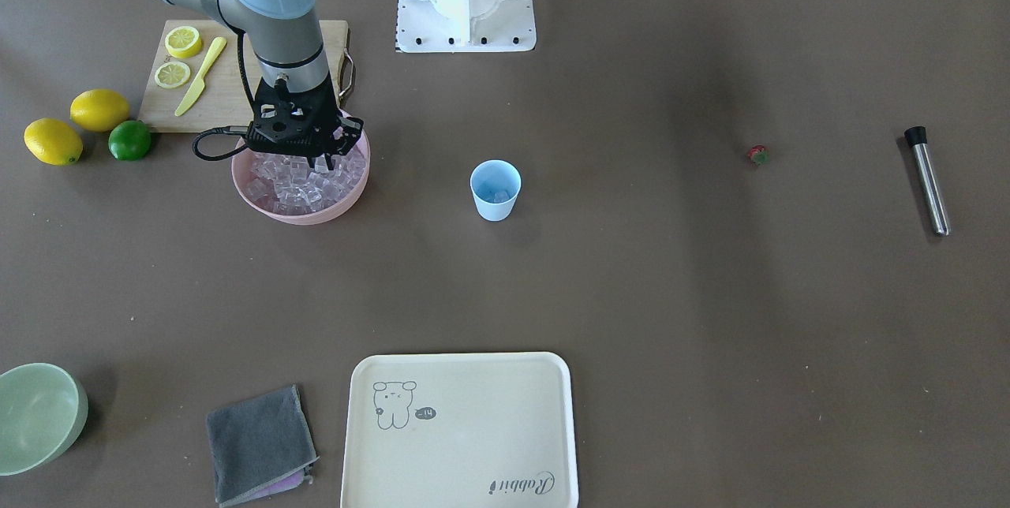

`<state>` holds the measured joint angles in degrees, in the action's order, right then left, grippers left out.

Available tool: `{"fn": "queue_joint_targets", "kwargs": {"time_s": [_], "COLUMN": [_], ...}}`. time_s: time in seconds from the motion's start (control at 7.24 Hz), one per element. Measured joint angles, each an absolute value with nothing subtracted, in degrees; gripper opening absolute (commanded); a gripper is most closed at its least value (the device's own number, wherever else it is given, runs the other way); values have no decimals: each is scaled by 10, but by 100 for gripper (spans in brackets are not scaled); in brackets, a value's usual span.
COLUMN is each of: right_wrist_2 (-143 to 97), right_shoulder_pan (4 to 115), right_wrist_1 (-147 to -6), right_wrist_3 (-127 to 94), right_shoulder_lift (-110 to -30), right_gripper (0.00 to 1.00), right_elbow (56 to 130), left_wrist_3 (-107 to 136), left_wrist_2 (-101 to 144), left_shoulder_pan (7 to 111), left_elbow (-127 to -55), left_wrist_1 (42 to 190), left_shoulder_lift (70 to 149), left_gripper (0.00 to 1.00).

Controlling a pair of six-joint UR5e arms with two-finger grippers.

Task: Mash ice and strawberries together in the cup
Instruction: 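Return the right gripper to the pink bowl and grasp ice cubes, then move the ice over the light-blue cup and release it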

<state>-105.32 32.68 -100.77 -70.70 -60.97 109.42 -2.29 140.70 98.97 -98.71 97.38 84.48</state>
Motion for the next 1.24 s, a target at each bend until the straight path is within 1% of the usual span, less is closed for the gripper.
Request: {"fn": "queue_joint_targets", "kwargs": {"time_s": [0.14, 0.28, 0.55, 0.69, 0.97, 1.24], "right_wrist_2": [-1052, -1052, -1051, -1049, -1040, -1036], "right_shoulder_pan": [327, 325, 316, 309, 297, 291], "right_wrist_1": [-1028, -1036, -1026, -991, -926, -912], "right_wrist_3": [-711, -725, -757, -781, -815, -823], "right_shoulder_lift": [-565, -514, -412, -378, -328, -313], "right_gripper": [17, 17, 19, 19, 20, 21], "right_elbow": [1074, 1036, 935, 887, 800, 780], "left_wrist_3": [-23, -23, -23, -23, -23, -23], "left_wrist_2": [1407, 1407, 1406, 1406, 1407, 1407], "left_shoulder_pan": [990, 990, 990, 990, 990, 990], "left_elbow": [-985, -985, -987, -988, -987, -984], "left_wrist_1": [974, 974, 974, 973, 973, 973], "left_shoulder_lift": [845, 845, 845, 845, 845, 845], "left_gripper": [99, 99, 99, 99, 99, 99]}}
